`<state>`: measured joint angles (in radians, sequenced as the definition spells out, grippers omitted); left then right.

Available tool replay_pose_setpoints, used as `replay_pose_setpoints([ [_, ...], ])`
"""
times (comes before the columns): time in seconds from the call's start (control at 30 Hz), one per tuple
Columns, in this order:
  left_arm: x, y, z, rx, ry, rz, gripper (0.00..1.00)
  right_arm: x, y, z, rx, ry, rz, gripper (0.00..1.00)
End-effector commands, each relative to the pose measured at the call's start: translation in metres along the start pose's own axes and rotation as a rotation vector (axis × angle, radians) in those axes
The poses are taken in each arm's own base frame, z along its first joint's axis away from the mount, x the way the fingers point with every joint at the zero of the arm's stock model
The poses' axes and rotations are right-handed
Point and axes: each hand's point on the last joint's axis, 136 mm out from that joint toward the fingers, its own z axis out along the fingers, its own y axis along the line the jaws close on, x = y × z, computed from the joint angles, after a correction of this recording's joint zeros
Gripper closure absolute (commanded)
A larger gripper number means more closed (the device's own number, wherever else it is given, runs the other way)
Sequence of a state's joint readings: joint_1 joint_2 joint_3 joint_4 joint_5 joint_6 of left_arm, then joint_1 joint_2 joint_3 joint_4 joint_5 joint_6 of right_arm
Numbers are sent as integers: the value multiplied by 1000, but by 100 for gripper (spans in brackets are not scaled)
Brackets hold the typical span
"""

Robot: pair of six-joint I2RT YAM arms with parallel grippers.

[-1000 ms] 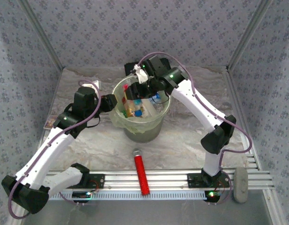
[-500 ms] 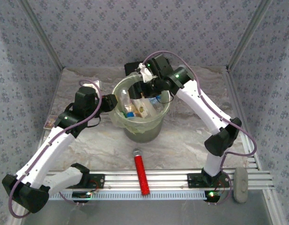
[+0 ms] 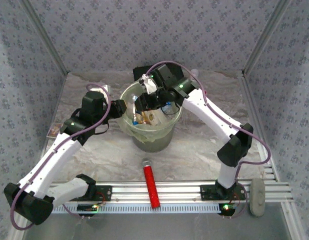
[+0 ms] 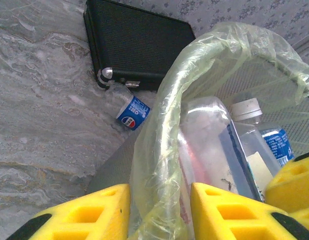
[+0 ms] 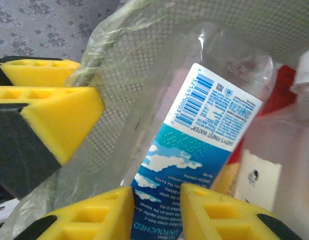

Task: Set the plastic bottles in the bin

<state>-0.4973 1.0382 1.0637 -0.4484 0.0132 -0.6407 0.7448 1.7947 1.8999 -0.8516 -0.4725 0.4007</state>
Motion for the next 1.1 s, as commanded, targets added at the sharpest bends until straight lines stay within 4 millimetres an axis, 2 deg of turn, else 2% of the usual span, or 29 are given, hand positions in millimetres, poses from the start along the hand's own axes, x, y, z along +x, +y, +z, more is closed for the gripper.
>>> replay_pose_setpoints([
  [0.0, -9, -7, -4, 18, -21, 4, 63, 5, -13, 19, 24, -1, 40, 68],
  [0.1, -9, -7, -4, 18, -21, 6, 63, 8, -13, 20, 31, -1, 42, 68],
  [0.17, -10, -6, -4, 16, -22, 9, 63, 4, -12, 13, 40, -18, 31, 68],
  [0.4, -10, -7, -3, 20, -24, 5, 63, -24, -4, -41, 71, -138, -20, 64],
  [0.67, -9, -7, -3, 16, -17, 8, 63, -41, -29, -99, 148, -268, 5, 59],
  [0.77, -10, -7, -2, 14, -20, 7, 63, -44, -49, -122, 208, -317, 33, 57],
  [0.87, -10, -8, -1, 15, -17, 7, 63, -45, -83, -144, 287, -361, 94, 56],
  [0.93, -10, -8, -1, 14, -15, 6, 63, -41, -114, -154, 345, -369, 153, 56],
  [1.07, -9, -8, 1, 14, -7, 7, 63, -34, -187, -176, 464, -402, 265, 55],
])
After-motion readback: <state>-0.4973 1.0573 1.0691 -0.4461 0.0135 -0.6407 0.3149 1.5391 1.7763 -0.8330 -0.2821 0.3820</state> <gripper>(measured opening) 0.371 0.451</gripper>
